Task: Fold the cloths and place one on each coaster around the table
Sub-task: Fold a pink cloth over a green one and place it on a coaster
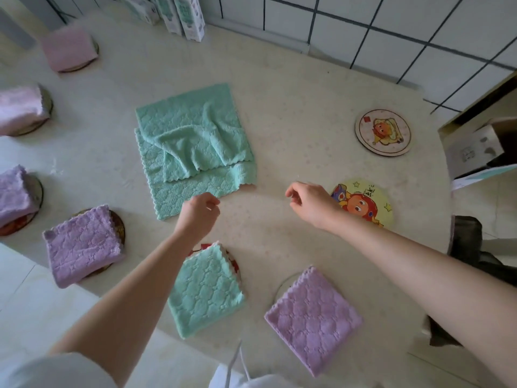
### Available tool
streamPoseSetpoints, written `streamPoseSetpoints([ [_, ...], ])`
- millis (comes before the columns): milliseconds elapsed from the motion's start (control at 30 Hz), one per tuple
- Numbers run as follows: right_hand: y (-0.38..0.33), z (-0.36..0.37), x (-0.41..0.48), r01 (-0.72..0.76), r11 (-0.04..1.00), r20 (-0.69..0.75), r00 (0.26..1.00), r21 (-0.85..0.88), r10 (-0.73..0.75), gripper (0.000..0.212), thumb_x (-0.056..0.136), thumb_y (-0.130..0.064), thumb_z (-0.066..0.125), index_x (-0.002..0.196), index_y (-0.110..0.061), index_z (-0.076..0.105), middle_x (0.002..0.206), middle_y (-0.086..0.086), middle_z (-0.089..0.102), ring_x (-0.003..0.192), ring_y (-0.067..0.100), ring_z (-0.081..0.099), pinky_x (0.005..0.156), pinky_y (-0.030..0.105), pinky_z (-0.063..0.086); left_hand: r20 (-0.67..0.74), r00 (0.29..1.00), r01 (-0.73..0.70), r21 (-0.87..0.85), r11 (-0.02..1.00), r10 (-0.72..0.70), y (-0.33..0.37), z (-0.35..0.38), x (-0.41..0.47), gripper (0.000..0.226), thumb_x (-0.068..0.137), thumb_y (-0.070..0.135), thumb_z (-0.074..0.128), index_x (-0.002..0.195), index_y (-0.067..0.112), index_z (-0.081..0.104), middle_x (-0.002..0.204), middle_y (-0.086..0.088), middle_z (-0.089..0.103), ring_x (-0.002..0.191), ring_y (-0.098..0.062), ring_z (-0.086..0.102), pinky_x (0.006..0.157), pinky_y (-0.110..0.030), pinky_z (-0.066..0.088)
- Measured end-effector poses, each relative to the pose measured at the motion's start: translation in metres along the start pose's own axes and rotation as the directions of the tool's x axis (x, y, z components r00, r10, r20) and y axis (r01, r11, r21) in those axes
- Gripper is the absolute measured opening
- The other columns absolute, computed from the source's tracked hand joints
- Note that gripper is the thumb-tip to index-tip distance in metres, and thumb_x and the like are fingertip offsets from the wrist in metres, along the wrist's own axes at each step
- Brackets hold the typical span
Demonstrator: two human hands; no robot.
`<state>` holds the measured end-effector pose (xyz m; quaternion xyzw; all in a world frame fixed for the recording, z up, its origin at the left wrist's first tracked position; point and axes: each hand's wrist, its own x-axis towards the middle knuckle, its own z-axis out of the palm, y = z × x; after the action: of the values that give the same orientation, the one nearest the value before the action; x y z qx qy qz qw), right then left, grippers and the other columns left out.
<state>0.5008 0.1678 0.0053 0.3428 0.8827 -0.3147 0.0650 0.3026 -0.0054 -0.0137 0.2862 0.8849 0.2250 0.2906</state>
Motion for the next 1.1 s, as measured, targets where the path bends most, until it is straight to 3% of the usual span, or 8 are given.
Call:
streamPoseSetpoints([
  [167,-0.030,0.010,0.060,0.076,0.991,0.065,0.995,-0.113,-0.069,0.031,0.091,-0.016,0.052,0.121,-0.011,0.053,0.125,0.008,0.052,0.114,0.026,0.051,0.096,0.038,0.043,-0.112,0.977,-0.156,0.218,0.963,0.183,-0.017,-0.014,0.035,0.026,0.088,0.008,0.060,0.113,0.010,0.064,0.116,-0.006,0.062,0.106,-0.023,0.055,0.088,-0.035,0.049],
  [400,-0.065,0.026,0.117,0.167,0.969,0.027,0.986,-0.180,-0.165,0.039,0.093,-0.016,0.050,0.131,-0.007,0.047,0.132,0.009,0.047,0.119,0.028,0.045,0.098,0.043,0.043,-0.112,0.919,-0.288,0.467,0.836,0.379,-0.031,-0.027,0.072,0.047,0.081,0.000,0.062,0.126,0.010,0.057,0.132,-0.006,0.053,0.123,-0.027,0.045,0.096,-0.043,0.046],
  [533,-0.073,0.034,0.141,0.196,0.944,0.025,0.980,-0.266,-0.197,0.038,0.089,-0.001,0.049,0.127,-0.005,0.046,0.128,0.010,0.048,0.114,0.030,0.044,0.092,0.044,0.046,-0.075,0.904,-0.329,0.502,0.800,0.420,-0.039,-0.025,0.090,0.054,0.081,0.006,0.067,0.132,0.007,0.051,0.142,-0.011,0.046,0.134,-0.032,0.039,0.109,-0.048,0.036],
  [600,-0.073,0.035,0.151,0.216,0.900,0.065,0.976,-0.378,-0.207,0.041,0.083,0.007,0.054,0.122,-0.005,0.046,0.123,0.010,0.048,0.109,0.029,0.045,0.082,0.038,0.048,-0.080,0.906,-0.322,0.510,0.798,0.417,-0.042,-0.024,0.098,0.055,0.084,0.013,0.066,0.135,0.007,0.049,0.146,-0.012,0.042,0.137,-0.033,0.034,0.112,-0.049,0.030],
  [667,-0.073,0.034,0.155,0.244,0.844,0.080,0.969,-0.477,-0.235,0.041,0.078,0.014,0.055,0.114,-0.004,0.048,0.116,0.011,0.048,0.103,0.029,0.046,0.068,0.034,0.042,-0.082,0.908,-0.315,0.511,0.800,0.411,-0.046,-0.024,0.106,0.057,0.085,0.019,0.065,0.137,0.008,0.047,0.147,-0.011,0.041,0.138,-0.033,0.032,0.113,-0.049,0.028],
  [800,-0.075,0.026,0.161,0.276,0.770,0.078,0.956,-0.576,-0.284,0.042,0.071,0.020,0.051,0.105,-0.004,0.051,0.108,0.011,0.050,0.100,0.030,0.049,0.061,0.034,0.035,-0.082,0.905,-0.322,0.510,0.798,0.418,-0.052,-0.027,0.115,0.059,0.085,0.023,0.064,0.139,0.011,0.044,0.146,-0.008,0.043,0.138,-0.030,0.034,0.113,-0.046,0.030],
  [967,-0.079,0.011,0.174,0.222,0.860,-0.105,0.948,-0.459,-0.300,0.024,0.079,0.009,0.049,0.096,-0.007,0.056,0.088,0.010,0.061,0.074,0.030,0.056,0.059,0.033,0.042,-0.097,0.893,-0.340,0.496,0.799,0.440,-0.050,-0.036,0.117,0.056,0.080,0.013,0.068,0.133,0.011,0.050,0.136,-0.006,0.052,0.127,-0.029,0.046,0.103,-0.043,0.040],
  [1100,-0.087,-0.024,0.180,0.160,0.978,-0.320,0.927,-0.134,-0.195,0.017,0.091,-0.012,0.046,0.093,-0.015,0.062,0.085,0.007,0.069,0.070,0.029,0.064,0.063,0.038,0.052,-0.180,0.901,-0.289,0.430,0.855,0.395,-0.054,-0.055,0.124,0.049,0.079,0.001,0.066,0.127,0.010,0.057,0.134,-0.007,0.053,0.121,-0.029,0.049,0.095,-0.047,0.048],
])
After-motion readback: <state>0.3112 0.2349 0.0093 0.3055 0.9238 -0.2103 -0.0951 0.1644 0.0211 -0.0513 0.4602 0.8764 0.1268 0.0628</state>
